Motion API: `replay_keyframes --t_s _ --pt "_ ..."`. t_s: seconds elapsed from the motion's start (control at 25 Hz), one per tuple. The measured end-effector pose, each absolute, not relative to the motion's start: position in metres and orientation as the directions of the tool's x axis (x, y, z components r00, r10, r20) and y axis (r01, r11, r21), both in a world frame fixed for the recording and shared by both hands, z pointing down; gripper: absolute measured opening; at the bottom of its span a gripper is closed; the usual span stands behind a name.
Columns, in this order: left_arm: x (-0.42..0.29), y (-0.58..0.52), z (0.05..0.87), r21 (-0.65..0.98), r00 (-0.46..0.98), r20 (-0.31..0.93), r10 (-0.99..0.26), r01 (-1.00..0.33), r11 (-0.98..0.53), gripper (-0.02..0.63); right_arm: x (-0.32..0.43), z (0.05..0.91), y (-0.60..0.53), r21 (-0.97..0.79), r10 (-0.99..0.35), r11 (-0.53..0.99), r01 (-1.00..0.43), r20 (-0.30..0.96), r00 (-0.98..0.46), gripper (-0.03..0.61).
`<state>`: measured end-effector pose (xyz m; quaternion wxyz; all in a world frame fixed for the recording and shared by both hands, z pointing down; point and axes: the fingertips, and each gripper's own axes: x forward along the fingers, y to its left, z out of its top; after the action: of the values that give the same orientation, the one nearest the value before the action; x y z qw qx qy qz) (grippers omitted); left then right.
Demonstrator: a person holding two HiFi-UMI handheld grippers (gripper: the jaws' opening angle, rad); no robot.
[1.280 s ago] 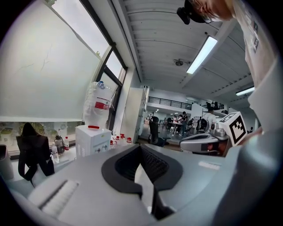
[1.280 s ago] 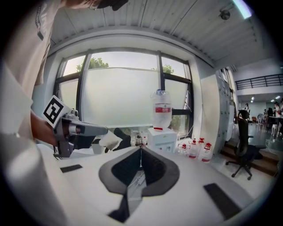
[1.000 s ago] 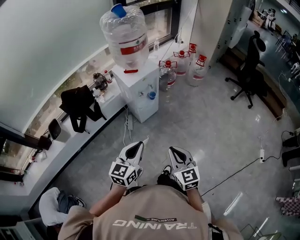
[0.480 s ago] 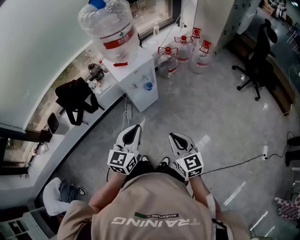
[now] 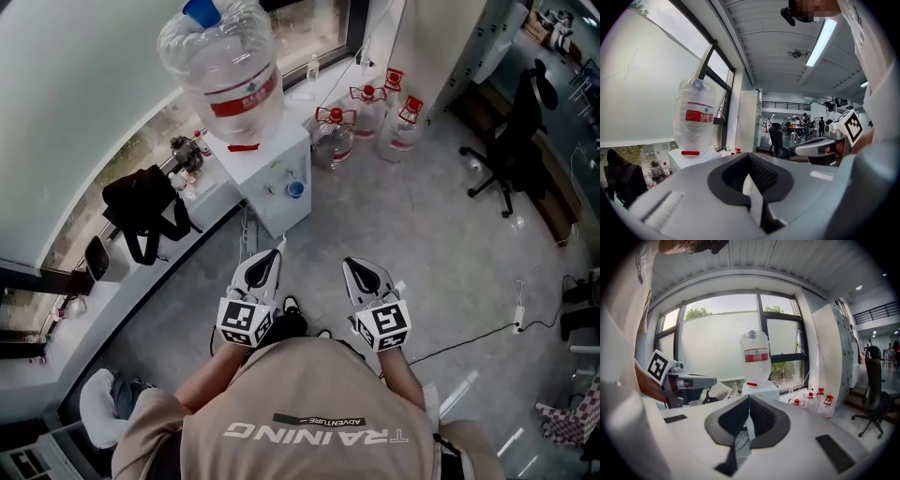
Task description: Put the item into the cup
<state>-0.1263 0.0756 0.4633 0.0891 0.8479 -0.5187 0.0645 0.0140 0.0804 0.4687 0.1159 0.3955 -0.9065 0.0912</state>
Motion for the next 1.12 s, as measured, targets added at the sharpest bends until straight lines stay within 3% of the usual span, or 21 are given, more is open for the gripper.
replay_keyframes --t_s 0.68,1.12 --pt "-0.158 -0.033 0.511 0.152 0.552 0.260 -0.792 -0.834 -0.531 0.008 -0.024 0.495 -0.016 -0.071 -0.739 0.593 -0.802 0.345 -0.578 0.012" --pt "-0.128 -0.077 0.553 0.106 0.465 0.381 -0.799 -0.880 -0.462 0.008 -0.007 0.525 -0.069 -0.044 -0.639 0.707 -0.706 0.388 -0.664 0.012"
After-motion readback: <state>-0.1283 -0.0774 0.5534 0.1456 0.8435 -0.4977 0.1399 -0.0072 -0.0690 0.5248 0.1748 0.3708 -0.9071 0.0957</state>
